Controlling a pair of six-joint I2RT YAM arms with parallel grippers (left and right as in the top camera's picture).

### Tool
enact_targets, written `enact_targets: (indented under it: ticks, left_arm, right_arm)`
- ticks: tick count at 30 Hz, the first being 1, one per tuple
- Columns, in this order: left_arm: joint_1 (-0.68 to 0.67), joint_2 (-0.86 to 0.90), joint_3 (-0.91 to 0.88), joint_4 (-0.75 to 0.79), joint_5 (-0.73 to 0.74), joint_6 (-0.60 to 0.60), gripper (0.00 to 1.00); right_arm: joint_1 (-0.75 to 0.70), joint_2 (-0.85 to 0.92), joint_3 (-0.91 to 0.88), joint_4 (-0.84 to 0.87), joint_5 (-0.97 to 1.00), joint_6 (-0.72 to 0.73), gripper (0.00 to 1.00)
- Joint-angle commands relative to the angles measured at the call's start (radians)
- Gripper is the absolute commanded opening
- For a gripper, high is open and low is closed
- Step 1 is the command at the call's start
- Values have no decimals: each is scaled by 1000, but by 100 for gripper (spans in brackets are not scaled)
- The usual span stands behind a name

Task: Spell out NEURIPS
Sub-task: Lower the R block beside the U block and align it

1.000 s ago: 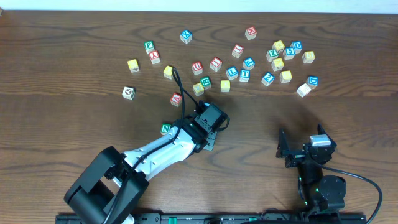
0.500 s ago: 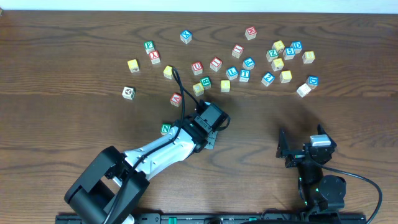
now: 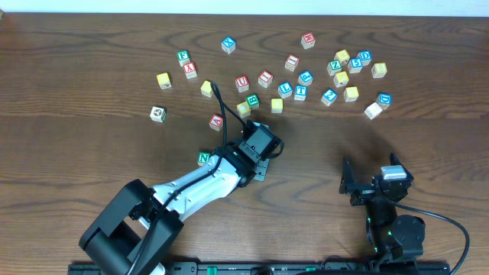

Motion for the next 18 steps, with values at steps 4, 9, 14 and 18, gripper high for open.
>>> enact_targets:
  ticks: [4, 9, 14, 18]
  left_arm:
    - [2, 15, -1, 3, -63, -10, 12]
    - [1, 15, -1, 3, -63, -10, 11]
    - [1, 15, -1, 1, -63, -18, 8]
    - [1, 15, -1, -9, -62, -43, 8]
  right_arm:
    - [-5, 1, -1, -4, -2, 7, 99]
    - [-5, 1, -1, -4, -2, 7, 99]
    - [-5, 1, -1, -4, -2, 7, 99]
    - [-5, 1, -1, -4, -2, 7, 99]
